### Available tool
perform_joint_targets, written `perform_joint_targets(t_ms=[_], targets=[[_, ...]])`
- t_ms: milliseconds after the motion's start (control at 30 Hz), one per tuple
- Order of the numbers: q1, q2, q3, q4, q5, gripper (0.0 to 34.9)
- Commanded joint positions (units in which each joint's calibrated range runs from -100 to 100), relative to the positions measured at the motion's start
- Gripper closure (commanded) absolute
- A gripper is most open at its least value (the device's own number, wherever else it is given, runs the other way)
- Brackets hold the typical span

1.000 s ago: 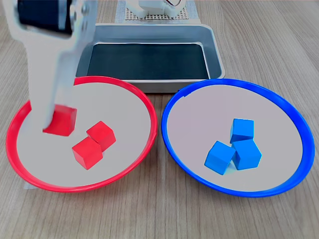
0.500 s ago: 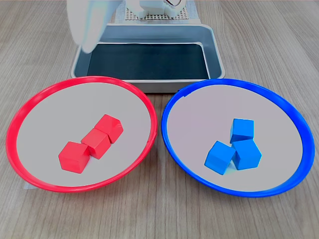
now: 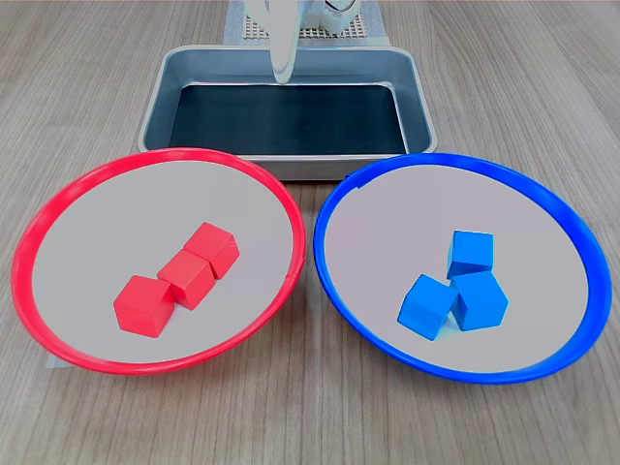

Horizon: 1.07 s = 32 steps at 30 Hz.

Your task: Move six blocks from tray to matching dishes

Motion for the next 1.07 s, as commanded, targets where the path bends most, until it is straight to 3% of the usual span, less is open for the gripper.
perform_joint_targets(t_ms=[0, 1033], targets=[[-1.30, -7.25, 0.09, 9.72, -0.39, 34.8], [0.21, -7.33, 0.09, 10.96, -0.68, 34.6]])
